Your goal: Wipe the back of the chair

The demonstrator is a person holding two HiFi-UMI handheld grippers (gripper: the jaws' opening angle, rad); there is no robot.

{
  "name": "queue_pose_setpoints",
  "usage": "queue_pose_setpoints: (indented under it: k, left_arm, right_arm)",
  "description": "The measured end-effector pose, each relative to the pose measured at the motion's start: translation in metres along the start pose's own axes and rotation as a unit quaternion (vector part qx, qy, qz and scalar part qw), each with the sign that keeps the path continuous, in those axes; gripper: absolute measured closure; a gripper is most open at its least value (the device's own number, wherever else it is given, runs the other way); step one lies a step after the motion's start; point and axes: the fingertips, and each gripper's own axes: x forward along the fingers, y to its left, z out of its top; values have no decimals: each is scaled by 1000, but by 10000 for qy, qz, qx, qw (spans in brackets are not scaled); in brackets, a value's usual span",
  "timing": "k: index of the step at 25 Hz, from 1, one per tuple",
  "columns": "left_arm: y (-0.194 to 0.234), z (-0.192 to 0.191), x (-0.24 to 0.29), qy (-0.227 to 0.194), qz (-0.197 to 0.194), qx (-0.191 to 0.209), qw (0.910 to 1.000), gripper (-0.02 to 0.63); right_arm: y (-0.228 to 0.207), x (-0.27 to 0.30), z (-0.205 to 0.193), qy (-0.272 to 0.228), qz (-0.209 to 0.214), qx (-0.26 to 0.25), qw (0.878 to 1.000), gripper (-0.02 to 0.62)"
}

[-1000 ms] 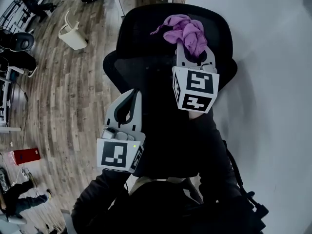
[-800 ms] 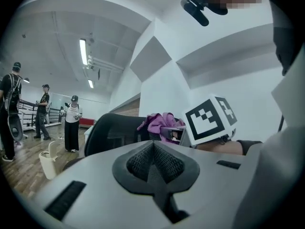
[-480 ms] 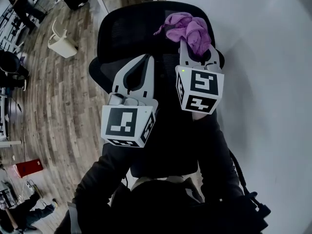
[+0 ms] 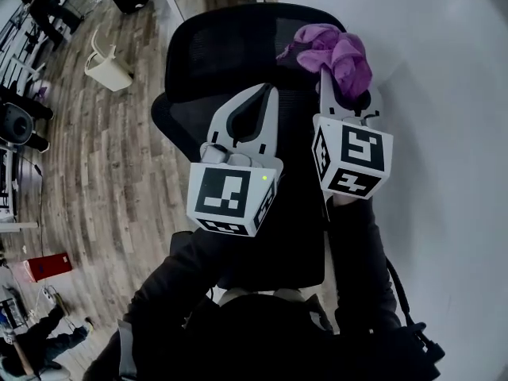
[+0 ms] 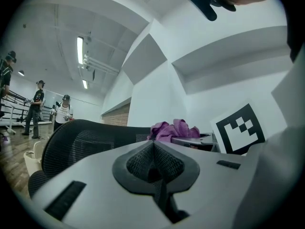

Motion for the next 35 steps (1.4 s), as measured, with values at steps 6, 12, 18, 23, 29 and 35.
queue_pose_setpoints:
  k: [6, 12, 18, 23, 29, 35]
  left_arm:
    - [2, -12, -3, 101, -6, 25, 9999, 598]
    - [17, -37, -3, 247, 172, -15, 9995, 598]
    - [29, -33, -5, 196, 190, -15, 9996, 598]
    - [36, -36, -3, 211, 240, -16, 9995, 598]
    - [58, -35, -9, 219, 422, -17, 9989, 598]
    - [80, -35, -24, 212, 642, -1, 9977, 598]
  right_arm:
    - [3, -3, -4, -106, -99, -93, 9999, 497]
    - [11, -3, -30, -22, -30, 2, 10000, 497]
    - [22, 0, -31, 20, -16, 10, 10000, 497]
    - [32, 9, -35, 26, 95, -5, 10000, 497]
    - [55, 20, -31, 27, 282, 32, 9996, 497]
    - [86, 29, -30, 48, 550, 44, 9985, 497]
